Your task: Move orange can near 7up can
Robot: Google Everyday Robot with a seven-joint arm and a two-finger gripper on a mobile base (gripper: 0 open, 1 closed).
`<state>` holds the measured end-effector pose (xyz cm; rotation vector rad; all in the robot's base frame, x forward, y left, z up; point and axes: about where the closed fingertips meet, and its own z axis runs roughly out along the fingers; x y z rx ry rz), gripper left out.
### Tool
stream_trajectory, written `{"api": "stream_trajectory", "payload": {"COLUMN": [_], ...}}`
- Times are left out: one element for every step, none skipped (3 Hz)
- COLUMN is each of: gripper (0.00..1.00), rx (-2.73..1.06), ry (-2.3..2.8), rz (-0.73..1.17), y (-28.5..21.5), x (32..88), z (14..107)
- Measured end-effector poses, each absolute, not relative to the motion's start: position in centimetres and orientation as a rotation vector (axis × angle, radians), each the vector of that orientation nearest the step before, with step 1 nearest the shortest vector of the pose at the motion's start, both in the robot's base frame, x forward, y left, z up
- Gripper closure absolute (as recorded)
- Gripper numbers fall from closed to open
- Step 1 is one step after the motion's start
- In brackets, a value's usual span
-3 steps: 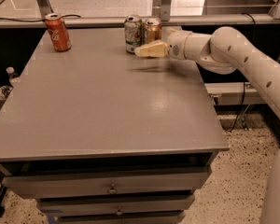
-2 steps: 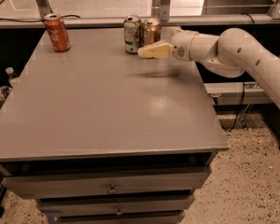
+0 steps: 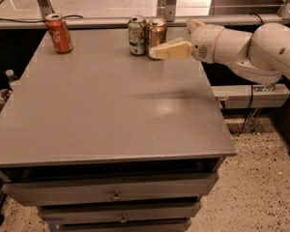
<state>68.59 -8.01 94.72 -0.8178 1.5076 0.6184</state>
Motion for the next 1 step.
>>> {"api": "stream_trajectory", "payload": {"gripper": [0.0], "rx": [-0.801], "ry": [1.482], "rz": [0.569], "y": [-8.73], "x": [64.75], "z": [97.6]}}
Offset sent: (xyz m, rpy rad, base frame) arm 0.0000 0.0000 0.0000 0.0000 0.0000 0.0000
